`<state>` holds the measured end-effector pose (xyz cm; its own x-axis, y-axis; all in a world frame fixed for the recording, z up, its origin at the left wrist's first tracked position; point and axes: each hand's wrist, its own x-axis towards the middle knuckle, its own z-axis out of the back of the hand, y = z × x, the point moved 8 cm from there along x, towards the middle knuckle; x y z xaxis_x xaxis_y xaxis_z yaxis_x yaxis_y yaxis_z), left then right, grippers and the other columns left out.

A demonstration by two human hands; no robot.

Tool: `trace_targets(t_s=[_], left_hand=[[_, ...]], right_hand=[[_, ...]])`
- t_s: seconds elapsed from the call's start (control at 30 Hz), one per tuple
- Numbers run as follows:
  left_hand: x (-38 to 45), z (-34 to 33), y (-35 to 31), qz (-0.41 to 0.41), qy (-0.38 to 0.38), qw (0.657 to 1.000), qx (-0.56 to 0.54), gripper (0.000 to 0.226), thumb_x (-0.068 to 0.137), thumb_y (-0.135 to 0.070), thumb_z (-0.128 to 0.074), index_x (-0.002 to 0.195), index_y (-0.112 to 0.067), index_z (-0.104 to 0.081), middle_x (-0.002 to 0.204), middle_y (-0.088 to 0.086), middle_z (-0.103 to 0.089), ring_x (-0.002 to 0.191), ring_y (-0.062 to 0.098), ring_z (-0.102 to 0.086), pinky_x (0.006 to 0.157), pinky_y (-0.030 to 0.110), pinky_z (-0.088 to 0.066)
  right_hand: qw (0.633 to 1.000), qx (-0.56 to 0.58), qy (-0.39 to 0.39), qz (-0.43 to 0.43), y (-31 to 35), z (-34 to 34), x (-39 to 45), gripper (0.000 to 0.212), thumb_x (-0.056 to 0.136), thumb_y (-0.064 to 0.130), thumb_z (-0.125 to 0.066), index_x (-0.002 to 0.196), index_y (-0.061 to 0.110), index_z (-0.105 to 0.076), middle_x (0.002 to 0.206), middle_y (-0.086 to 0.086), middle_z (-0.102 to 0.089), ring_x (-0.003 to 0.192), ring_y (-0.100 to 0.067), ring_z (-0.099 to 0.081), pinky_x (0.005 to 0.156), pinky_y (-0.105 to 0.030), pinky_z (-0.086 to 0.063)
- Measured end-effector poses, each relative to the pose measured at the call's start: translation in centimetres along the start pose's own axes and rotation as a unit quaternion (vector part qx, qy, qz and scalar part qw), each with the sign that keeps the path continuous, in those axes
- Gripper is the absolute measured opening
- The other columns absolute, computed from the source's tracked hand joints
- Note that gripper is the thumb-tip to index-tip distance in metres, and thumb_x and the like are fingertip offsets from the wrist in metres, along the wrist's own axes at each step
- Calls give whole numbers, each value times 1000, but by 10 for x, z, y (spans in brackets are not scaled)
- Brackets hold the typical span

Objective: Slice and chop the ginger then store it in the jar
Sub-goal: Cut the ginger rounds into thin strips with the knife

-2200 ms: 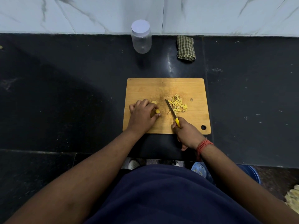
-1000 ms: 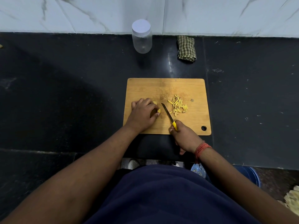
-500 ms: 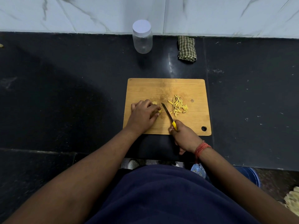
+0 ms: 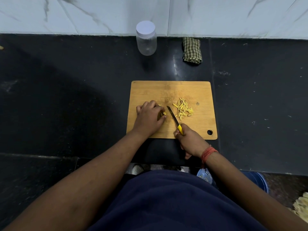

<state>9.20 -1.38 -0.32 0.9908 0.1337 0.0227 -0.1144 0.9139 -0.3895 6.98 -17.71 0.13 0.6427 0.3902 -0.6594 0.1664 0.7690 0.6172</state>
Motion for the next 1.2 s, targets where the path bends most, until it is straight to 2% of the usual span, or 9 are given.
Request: trace_targets(t_s=[0.13,0.37,0.63,0.73,0.83,0.97,1.1,1.2], left_hand=[[0,2,-2,11,-8,999,-46,28,88,-38,-65,113,-25,-66,111,-7,-53,113,15,-47,95,38,-29],[-7,0,5,38,-9,997,-67,27,88,-38,-67,111,-25,-64,111,-7,-52,114,15,-45,93,36,-28],[-6,-3,8,49,6,997,-55,33,87,-42,-66,115,-25,-62,118,-7,-53,118,15,-44,96,38,-28],[-9,-2,9,43,-1,998,-45,36,87,-46,-65,115,-24,-61,116,-7,-54,116,15,-45,94,38,-28],[-15,0,12,39,-15,999,-31,33,88,-45,-62,112,-23,-62,113,-6,-54,113,15,-45,90,36,-26],[-18,0,13,37,-14,999,-18,25,92,-38,-58,111,-24,-65,111,-6,-52,110,15,-46,91,36,-29],[-15,3,11,39,-17,999,-18,21,92,-36,-60,109,-24,-67,108,-7,-52,109,15,-46,90,36,-28],[-11,2,8,37,-13,999,-10,19,92,-35,-60,107,-25,-68,108,-7,-53,109,16,-46,90,38,-29]], right_hand=[[1000,4,1,-1,-2,0,-1,16,104,27,-41,113,14,-44,72,-10,-52,40,-18,-51,47,-44,-57],[1000,-1,3,-4,-1,-1,-1,17,104,28,-41,115,16,-43,73,-11,-53,42,-20,-52,50,-47,-59],[1000,0,2,0,-2,-2,-3,17,104,26,-41,114,13,-44,71,-9,-52,41,-16,-51,44,-40,-56],[1000,-6,4,0,-4,-3,-3,19,104,26,-40,119,16,-42,73,-9,-52,42,-18,-52,44,-42,-57],[1000,-24,1,6,-6,-4,-4,20,104,26,-40,121,17,-40,74,-10,-52,44,-22,-55,44,-44,-57],[998,-55,-9,28,-9,-7,-5,14,103,23,-40,114,13,-42,79,-9,-53,54,-23,-57,39,-37,-53],[994,-100,-17,45,-10,-10,-3,17,103,21,-40,115,9,-43,75,-3,-51,59,-17,-50,50,-35,-45],[994,-99,-10,44,-10,-13,-3,17,103,20,-40,116,10,-43,75,-1,-49,59,-13,-48,59,-35,-45]])
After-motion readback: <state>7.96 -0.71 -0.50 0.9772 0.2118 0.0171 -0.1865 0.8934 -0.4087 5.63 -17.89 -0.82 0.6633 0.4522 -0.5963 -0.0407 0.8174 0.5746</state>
